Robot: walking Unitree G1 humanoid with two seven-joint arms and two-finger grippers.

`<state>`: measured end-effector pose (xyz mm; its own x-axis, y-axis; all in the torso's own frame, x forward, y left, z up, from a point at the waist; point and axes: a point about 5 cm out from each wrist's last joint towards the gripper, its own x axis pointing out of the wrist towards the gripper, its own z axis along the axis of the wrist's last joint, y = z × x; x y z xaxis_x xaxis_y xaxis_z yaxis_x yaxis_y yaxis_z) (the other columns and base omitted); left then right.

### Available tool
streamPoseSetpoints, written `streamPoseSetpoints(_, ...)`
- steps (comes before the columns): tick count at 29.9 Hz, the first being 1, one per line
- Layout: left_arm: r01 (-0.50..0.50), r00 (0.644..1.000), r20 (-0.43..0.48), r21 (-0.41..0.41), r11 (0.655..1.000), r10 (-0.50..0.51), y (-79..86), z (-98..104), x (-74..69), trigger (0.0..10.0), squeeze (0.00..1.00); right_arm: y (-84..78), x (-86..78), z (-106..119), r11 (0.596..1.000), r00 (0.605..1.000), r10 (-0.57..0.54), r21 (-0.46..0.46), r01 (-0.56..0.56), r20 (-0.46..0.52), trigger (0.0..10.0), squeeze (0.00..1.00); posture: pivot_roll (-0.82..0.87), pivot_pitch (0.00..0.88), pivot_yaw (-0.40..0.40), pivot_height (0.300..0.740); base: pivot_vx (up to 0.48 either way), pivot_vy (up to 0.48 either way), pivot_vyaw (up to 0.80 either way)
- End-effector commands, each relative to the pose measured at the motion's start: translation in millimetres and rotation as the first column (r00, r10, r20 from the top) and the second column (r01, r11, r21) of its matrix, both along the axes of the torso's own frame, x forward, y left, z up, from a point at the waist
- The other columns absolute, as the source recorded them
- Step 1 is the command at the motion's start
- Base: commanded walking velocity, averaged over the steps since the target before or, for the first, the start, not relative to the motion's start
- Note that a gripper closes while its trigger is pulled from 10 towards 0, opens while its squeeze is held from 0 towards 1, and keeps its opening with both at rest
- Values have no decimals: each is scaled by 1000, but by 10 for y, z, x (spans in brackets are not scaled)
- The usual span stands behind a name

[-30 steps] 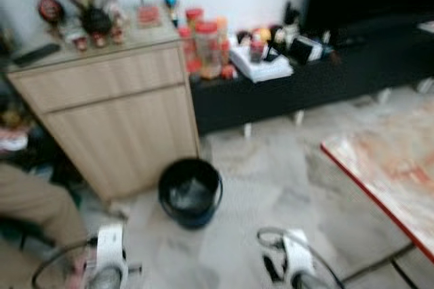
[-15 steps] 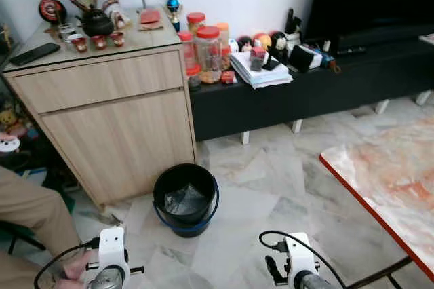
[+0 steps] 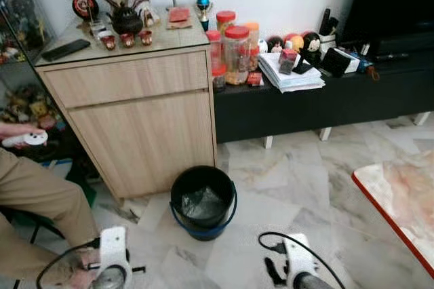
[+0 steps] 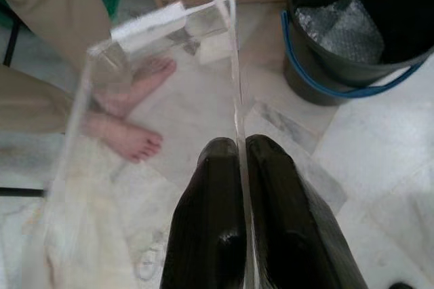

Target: Picking trash to rubbish bin

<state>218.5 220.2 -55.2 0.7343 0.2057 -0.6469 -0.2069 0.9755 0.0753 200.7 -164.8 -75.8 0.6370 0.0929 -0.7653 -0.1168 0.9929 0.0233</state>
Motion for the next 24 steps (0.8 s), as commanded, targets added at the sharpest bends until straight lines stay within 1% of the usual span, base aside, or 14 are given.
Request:
streamPoseSetpoints(1, -9, 1000, -5, 28, 1000, 9, 105, 16, -14, 10000, 0, 98, 61, 28, 1000, 1000, 5, 26, -5, 16, 10000, 0, 83, 0, 35, 740, 326, 0, 0)
streamPoseSetpoints(7, -6, 1000, -6, 28, 1000, 6, 99, 14, -16, 10000, 0, 86, 58, 28, 1000, 1000, -4, 28, 3, 17, 10000, 0, 86, 0, 33, 740, 324, 0, 0)
streamPoseSetpoints(18, -29, 1000, -1, 24, 999, 29, 122, 17, -22, 10000, 0, 84, 87, 45, 999, 1000, -10, 37, 9, 28, 10000, 0, 100, 0, 17, 740, 326, 0, 0)
streamPoseSetpoints(21, -32, 999, -2, 24, 999, 32, 122, 11, -32, 10000, 0, 82, 88, 47, 1000, 999, 12, 24, -13, 33, 10000, 0, 102, 0, 15, 740, 330, 0, 0)
streamPoseSetpoints(24, -35, 999, -2, 24, 999, 35, 126, 9, -38, 10000, 0, 74, 91, 51, 1000, 999, 18, 8, -18, 40, 10000, 0, 104, 0, 14, 740, 326, 0, 681)
